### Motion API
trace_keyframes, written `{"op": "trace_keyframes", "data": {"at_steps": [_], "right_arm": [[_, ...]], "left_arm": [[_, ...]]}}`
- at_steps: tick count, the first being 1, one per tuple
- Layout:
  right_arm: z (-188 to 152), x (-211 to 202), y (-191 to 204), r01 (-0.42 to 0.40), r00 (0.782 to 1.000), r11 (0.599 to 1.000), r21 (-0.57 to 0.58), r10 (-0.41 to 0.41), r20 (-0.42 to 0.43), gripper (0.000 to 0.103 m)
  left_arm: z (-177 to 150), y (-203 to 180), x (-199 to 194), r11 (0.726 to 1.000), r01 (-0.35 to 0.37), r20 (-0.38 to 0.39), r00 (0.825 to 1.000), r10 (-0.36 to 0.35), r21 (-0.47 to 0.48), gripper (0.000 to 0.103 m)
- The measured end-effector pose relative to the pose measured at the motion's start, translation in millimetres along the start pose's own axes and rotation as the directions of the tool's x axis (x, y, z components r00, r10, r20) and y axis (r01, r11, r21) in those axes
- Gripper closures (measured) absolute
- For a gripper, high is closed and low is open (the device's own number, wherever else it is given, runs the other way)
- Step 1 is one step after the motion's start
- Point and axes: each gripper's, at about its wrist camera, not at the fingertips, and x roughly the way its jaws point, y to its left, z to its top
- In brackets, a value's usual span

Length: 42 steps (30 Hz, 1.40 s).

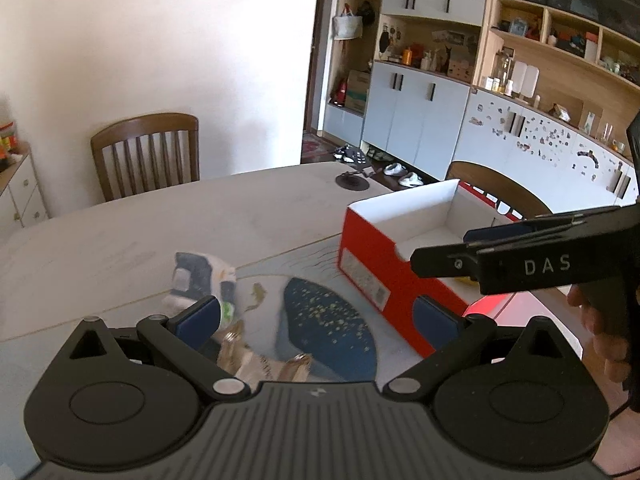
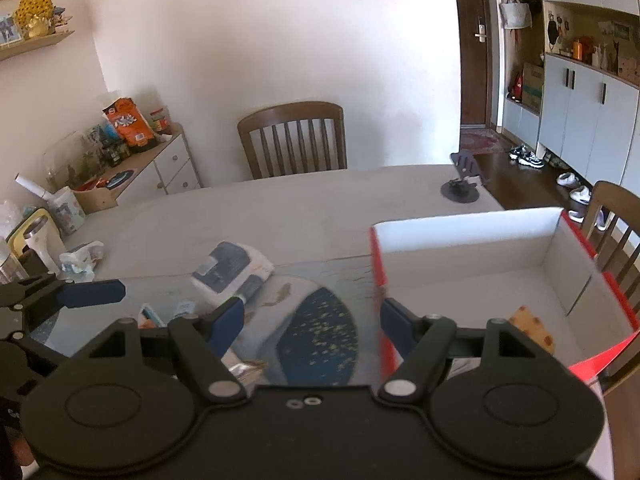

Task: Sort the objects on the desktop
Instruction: 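Withdraw both tools from the box back toward the cluttered table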

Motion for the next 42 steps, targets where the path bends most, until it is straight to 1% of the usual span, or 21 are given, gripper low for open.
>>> {"op": "trace_keyframes", "data": {"at_steps": [2,9,12,17,25,32,42], "right_arm": [[-3.8,1.1,9.2,-0.006,1.0,1.0,-0.007,0.006,-0.003,0.028],[-12.2,7.6,39.4,-0.021,1.0,0.999,-0.047,0.02,-0.011,0.028],[-16.5,11.2,48.0,-0.034,0.999,0.997,-0.065,0.032,-0.018,0.028],[-23.7,26.3,59.5,-0.046,0.998,0.994,-0.097,0.042,-0.037,0.028],[-35.5,47.0,73.1,-0.065,0.995,0.987,-0.147,0.053,-0.084,0.028],[-43.1,66.3,84.1,-0.073,0.992,0.979,-0.19,0.051,-0.119,0.028],[-50.3,96.2,92.8,-0.084,0.985,0.971,-0.222,0.048,-0.164,0.028]], "left_arm": [[-4.8,6.8,-4.1,1.0,0.001,0.0,1.0,-0.001,-0.007,0.0],[-25.9,35.2,-20.8,0.999,-0.031,-0.003,1.0,0.031,-0.038,0.0],[-33.0,47.5,-26.5,0.998,-0.034,-0.004,0.999,0.034,-0.052,0.0],[-48.7,66.4,-30.3,0.995,-0.065,-0.017,0.998,0.063,-0.077,0.0],[-77.8,97.3,-30.1,0.985,-0.114,-0.07,0.992,0.105,-0.13,0.0],[-100.5,118.9,-23.8,0.973,-0.164,-0.126,0.981,0.145,-0.161,0.0],[-126.4,137.2,-5.1,0.966,-0.188,-0.188,0.97,0.155,-0.175,0.0]]}}
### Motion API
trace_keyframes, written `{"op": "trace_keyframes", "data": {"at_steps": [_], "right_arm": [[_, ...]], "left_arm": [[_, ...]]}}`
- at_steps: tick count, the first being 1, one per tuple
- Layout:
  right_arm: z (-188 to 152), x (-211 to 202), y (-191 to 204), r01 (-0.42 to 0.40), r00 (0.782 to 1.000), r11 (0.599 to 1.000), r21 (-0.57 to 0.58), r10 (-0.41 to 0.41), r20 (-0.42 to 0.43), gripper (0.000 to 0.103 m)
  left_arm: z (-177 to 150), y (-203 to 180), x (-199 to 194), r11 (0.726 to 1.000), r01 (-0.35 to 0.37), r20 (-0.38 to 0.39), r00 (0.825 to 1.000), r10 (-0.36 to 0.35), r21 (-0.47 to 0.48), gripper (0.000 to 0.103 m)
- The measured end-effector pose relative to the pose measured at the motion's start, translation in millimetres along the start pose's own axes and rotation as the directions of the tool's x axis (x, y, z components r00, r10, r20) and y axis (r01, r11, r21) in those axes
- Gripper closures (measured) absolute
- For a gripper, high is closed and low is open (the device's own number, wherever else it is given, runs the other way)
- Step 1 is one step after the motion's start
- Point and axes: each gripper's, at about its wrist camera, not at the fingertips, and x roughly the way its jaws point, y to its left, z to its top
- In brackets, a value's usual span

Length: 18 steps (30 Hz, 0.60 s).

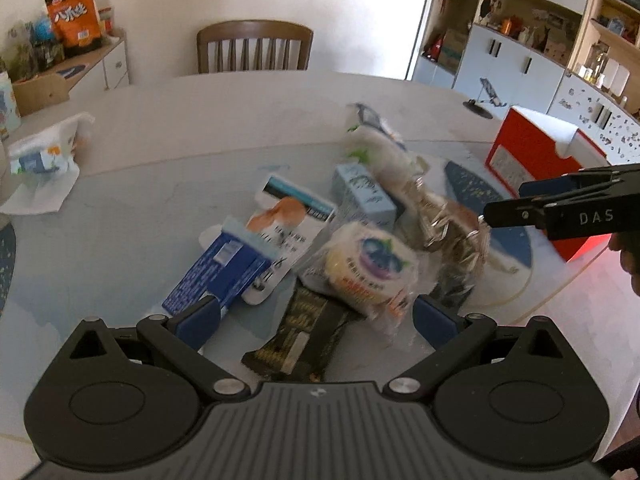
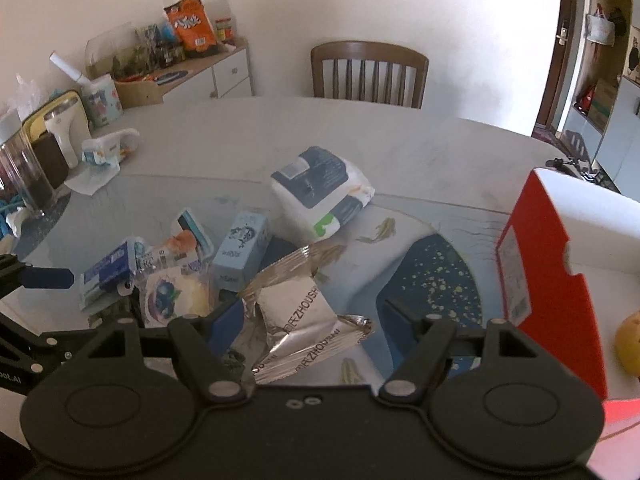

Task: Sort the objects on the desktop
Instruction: 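Withdraw both tools from the box back toward the cluttered table, then grasp the silver foil packet with the right tool while the left tool grasps the dark snack packet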

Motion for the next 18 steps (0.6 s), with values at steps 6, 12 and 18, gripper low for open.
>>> {"op": "trace_keyframes", "data": {"at_steps": [6,12,18], "right_arm": [[1.2,20.0,3.2,0.004,0.999,0.998,-0.066,-0.008,-0.051,0.028],[4.8,38.7,5.3,-0.007,0.995,0.989,-0.147,-0.008,-0.096,0.028],[6.4,55.6,6.0,-0.035,0.991,0.976,-0.216,0.006,-0.134,0.028]], "left_arm": [[-8.5,9.0,10.8,1.0,0.013,-0.032,0.999,-0.013,-0.005,0.0],[-15.1,14.5,20.3,1.0,0.014,-0.059,0.998,-0.014,-0.005,0.001],[-14.2,15.6,27.3,1.0,0.029,-0.061,0.998,-0.028,0.009,0.001]]}}
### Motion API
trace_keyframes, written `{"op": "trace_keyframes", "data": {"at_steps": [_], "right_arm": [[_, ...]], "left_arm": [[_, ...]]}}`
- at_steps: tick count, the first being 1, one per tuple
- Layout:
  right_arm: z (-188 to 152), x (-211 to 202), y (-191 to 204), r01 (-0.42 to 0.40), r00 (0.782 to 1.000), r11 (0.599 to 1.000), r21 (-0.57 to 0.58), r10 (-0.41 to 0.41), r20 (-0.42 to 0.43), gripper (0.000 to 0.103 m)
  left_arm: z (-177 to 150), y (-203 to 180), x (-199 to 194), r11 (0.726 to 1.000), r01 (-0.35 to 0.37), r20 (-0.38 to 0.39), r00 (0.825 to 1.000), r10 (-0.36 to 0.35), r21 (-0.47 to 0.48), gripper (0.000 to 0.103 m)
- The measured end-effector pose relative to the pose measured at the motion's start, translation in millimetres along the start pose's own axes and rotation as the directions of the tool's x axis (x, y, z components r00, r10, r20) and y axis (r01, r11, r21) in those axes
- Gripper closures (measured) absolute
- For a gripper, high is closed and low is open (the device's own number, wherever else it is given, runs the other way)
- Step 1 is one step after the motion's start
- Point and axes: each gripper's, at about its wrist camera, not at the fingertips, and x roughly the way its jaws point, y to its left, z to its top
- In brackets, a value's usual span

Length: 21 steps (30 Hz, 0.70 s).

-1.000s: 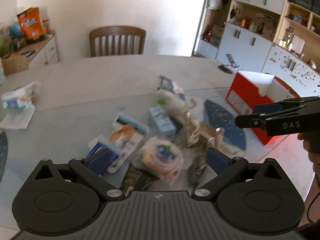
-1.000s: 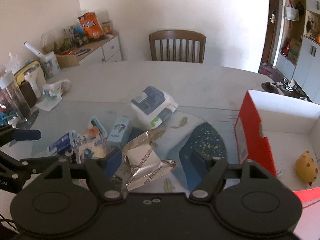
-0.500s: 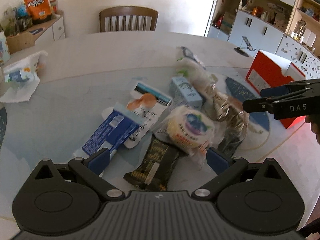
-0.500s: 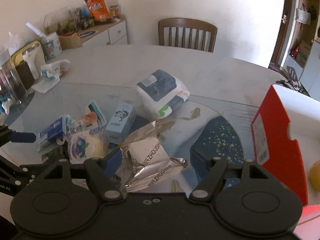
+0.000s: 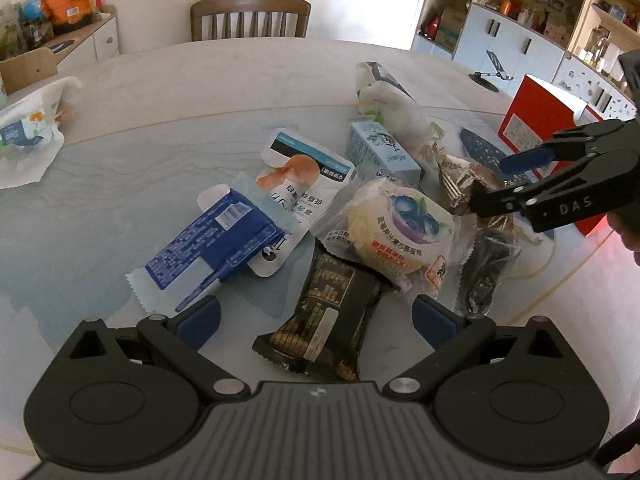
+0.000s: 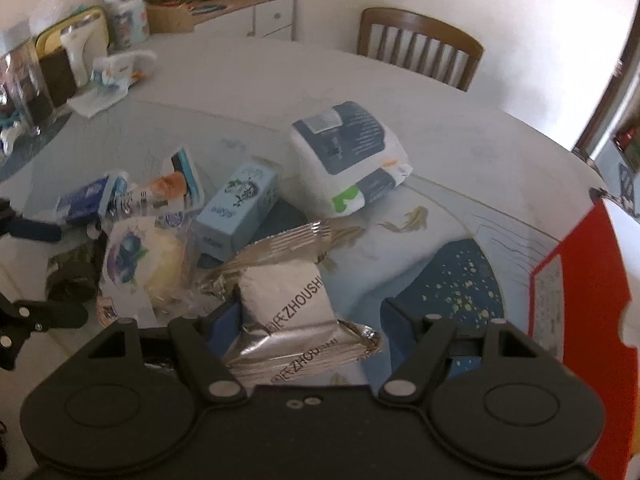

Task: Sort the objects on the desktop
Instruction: 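Grasp the silver foil packet with the right tool while the left tool grasps the dark snack packet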

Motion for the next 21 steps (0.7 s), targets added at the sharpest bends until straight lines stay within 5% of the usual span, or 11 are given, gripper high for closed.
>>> {"op": "trace_keyframes", "data": {"at_steps": [9,21], "right_arm": [[3.2,14.5,-1.6,-0.054,0.998,0.998,-0.011,0.054,-0.03,0.031],[1.6,20.9,0.7,-0.071,0.996,0.997,0.014,0.072,-0.054,0.05]], "left_arm": [[1.8,2.4,2.3,1.0,0.021,0.011,1.0,-0.021,0.008,0.009],[2.3,-1.5,0.2,0.998,-0.004,0.029,1.0,0.003,0.055,0.042]]}}
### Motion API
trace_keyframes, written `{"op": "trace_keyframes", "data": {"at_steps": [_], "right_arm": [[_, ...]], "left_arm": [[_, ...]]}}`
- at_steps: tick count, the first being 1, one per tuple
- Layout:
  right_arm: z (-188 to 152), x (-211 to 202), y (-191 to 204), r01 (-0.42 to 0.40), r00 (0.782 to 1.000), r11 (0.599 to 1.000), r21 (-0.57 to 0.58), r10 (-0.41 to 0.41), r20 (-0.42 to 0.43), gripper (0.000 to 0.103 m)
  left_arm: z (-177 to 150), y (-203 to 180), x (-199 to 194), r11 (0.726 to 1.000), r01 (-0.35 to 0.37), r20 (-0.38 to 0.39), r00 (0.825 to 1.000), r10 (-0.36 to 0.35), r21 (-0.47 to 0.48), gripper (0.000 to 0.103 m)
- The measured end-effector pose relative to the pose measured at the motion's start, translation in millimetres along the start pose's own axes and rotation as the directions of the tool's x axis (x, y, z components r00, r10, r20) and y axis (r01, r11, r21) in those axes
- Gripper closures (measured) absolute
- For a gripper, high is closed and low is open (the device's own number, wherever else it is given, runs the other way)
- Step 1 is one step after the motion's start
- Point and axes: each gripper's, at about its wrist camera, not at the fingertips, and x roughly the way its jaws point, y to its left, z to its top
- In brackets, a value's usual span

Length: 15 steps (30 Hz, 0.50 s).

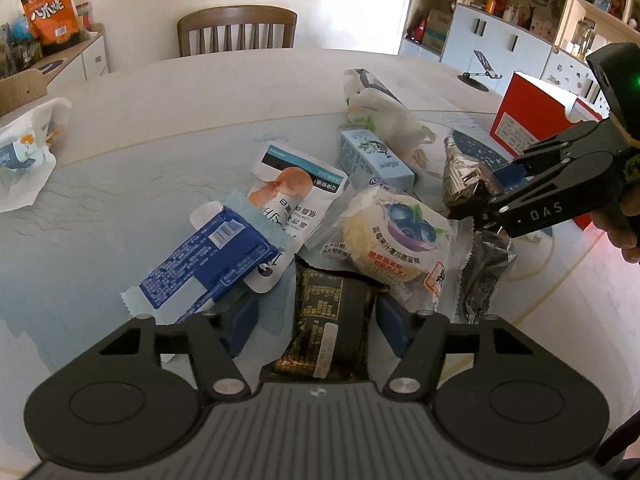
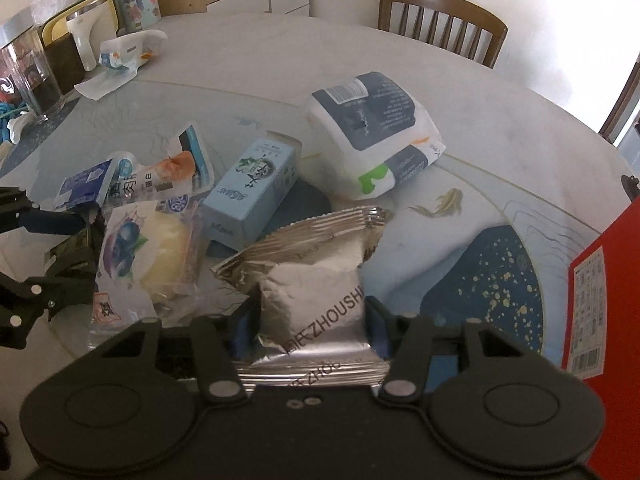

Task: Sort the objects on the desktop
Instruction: 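Grasp the silver foil packet with the right tool while the left tool grasps the dark snack packet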

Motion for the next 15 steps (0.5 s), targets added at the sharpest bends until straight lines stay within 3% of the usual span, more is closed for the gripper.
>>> {"op": "trace_keyframes", "data": {"at_steps": [5,15], "right_arm": [[-1.2,-2.5,-1.5,0.024,1.0,1.0,0.011,-0.024,0.001,0.053],[-7.8,-16.4,-13.1,0.065,0.998,0.993,0.094,-0.067,0.012,0.054]], "left_arm": [[1.4,0.4,-0.9,1.0,-0.011,-0.002,1.0,0.011,-0.011,0.062],[2.1,2.0,-1.6,0.998,-0.001,-0.005,1.0,0.001,-0.058,0.067]]}}
